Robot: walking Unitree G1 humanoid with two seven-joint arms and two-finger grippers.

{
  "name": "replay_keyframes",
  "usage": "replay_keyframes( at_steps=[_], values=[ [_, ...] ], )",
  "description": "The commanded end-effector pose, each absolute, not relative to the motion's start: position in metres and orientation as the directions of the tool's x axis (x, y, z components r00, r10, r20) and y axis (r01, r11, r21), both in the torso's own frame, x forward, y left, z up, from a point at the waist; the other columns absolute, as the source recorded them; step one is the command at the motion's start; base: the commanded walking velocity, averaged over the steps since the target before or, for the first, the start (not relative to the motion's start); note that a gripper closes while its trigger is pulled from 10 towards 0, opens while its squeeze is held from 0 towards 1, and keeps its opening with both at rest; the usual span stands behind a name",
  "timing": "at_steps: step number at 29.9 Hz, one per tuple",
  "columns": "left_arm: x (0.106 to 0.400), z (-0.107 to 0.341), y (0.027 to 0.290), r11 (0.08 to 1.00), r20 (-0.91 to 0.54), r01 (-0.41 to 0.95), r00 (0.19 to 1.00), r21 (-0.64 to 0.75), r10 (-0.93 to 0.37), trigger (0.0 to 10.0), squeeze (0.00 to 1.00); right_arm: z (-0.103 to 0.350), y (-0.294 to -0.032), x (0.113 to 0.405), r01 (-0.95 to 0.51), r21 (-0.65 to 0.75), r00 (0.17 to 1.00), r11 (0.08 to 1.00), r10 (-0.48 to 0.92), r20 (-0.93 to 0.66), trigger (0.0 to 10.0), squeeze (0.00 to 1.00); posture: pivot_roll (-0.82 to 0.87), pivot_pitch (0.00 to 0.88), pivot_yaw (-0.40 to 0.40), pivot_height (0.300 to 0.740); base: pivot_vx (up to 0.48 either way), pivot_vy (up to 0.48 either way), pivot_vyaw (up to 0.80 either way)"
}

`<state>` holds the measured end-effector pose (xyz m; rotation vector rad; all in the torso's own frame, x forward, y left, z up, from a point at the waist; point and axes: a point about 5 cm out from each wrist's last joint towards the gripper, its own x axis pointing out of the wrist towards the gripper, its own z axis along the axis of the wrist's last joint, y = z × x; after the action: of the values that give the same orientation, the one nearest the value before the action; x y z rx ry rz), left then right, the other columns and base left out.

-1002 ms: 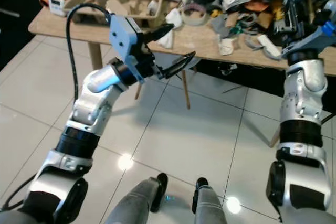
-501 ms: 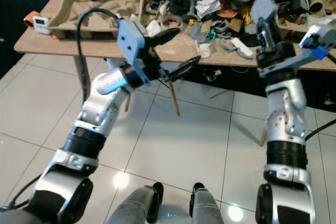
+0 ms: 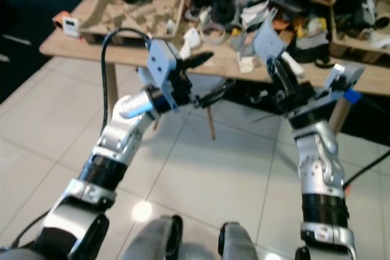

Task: Picking trash to rubbish bin

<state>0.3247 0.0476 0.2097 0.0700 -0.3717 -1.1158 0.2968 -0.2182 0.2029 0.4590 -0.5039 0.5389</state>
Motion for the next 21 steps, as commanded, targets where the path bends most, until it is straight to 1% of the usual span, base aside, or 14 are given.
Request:
replay_keyframes(
  at_steps=[1,2,3,4,5,7,8,10,11,13,14,17,19,21],
  values=[
    [0.325,0.202,0.049,0.428,0.232,0.879,0.381,0.208,-0.895,10.0,0.00,0.205,-0.221,0.292,-0.600,0.277,0.729,0.750,0.371,0.575,0.0,0.00,0.17,0.145,-0.007,0.740,0.000,0.000,0.00],
    [0.325,0.202,0.049,0.428,0.232,0.879,0.381,0.208,-0.895,10.0,0.00,0.205,-0.221,0.292,-0.600,0.277,0.729,0.750,0.371,0.575,0.0,0.00,0.17,0.145,-0.007,0.740,0.000,0.000,0.00],
    [0.326,0.199,0.051,0.435,0.226,0.882,0.393,0.183,-0.891,10.0,0.00,0.201,-0.222,0.290,-0.597,0.279,0.738,0.752,0.378,0.558,0.9,0.00,0.17,0.145,-0.009,0.740,0.000,0.000,0.00],
    [0.326,0.199,0.051,0.435,0.226,0.882,0.393,0.183,-0.891,10.0,0.00,0.201,-0.222,0.290,-0.597,0.279,0.738,0.752,0.378,0.558,0.9,0.00,0.17,0.145,-0.009,0.740,0.000,0.000,0.00],
    [0.327,0.191,0.056,0.447,0.208,0.883,0.414,0.145,-0.886,10.0,0.00,0.192,-0.222,0.286,-0.601,0.278,0.750,0.749,0.408,0.521,10.0,0.00,0.17,0.145,-0.010,0.740,0.000,0.000,0.00],
    [0.328,0.187,0.057,0.451,0.198,0.883,0.422,0.133,-0.885,10.0,0.00,0.189,-0.221,0.284,-0.608,0.277,0.751,0.744,0.425,0.506,10.0,0.00,0.17,0.145,-0.010,0.740,0.000,0.000,0.00],
    [0.328,0.174,0.062,0.465,0.156,0.879,0.446,0.109,-0.881,10.0,0.00,0.179,-0.216,0.278,-0.640,0.275,0.743,0.717,0.485,0.462,10.0,0.00,0.16,0.144,-0.012,0.740,0.000,0.000,0.00],
    [0.327,0.156,0.069,0.483,0.097,0.872,0.475,0.080,-0.874,10.0,0.00,0.166,-0.210,0.267,-0.680,0.288,0.724,0.674,0.555,0.410,10.0,0.00,0.16,0.144,-0.012,0.740,0.000,0.000,0.00],
    [0.327,0.156,0.069,0.483,0.097,0.872,0.475,0.080,-0.874,10.0,0.00,0.166,-0.210,0.267,-0.680,0.288,0.724,0.674,0.555,0.410,10.0,0.00,0.16,0.144,-0.012,0.740,0.000,0.000,0.00],
    [0.326,0.141,0.075,0.496,0.050,0.867,0.494,0.051,-0.868,10.0,0.00,0.157,-0.207,0.259,-0.703,0.312,0.709,0.639,0.593,0.383,10.0,0.00,0.15,0.144,-0.012,0.740,0.000,0.000,0.00],
    [0.326,0.141,0.075,0.496,0.050,0.867,0.494,0.051,-0.868,10.0,0.00,0.157,-0.207,0.259,-0.703,0.312,0.709,0.639,0.593,0.383,10.0,0.00,0.15,0.144,-0.012,0.740,0.000,0.000,0.00],
    [0.321,0.116,0.084,0.492,-0.033,0.870,0.492,0.009,-0.870,10.0,0.00,0.142,-0.203,0.244,-0.731,0.361,0.682,0.579,0.644,0.348,10.0,0.00,0.15,0.144,-0.012,0.740,0.000,0.000,0.00],
    [0.319,0.111,0.085,0.487,-0.051,0.873,0.487,0.003,-0.872,10.0,0.00,0.139,-0.202,0.242,-0.735,0.369,0.676,0.568,0.655,0.338,10.0,0.00,0.15,0.144,-0.012,0.740,0.000,0.000,0.00],
    [0.311,0.093,0.090,0.465,-0.120,0.885,0.461,-0.011,-0.879,10.0,0.00,0.126,-0.200,0.235,-0.735,0.396,0.669,0.551,0.683,0.292,10.0,0.00,0.15,0.144,-0.012,0.740,0.000,0.000,0.00]
  ],
)
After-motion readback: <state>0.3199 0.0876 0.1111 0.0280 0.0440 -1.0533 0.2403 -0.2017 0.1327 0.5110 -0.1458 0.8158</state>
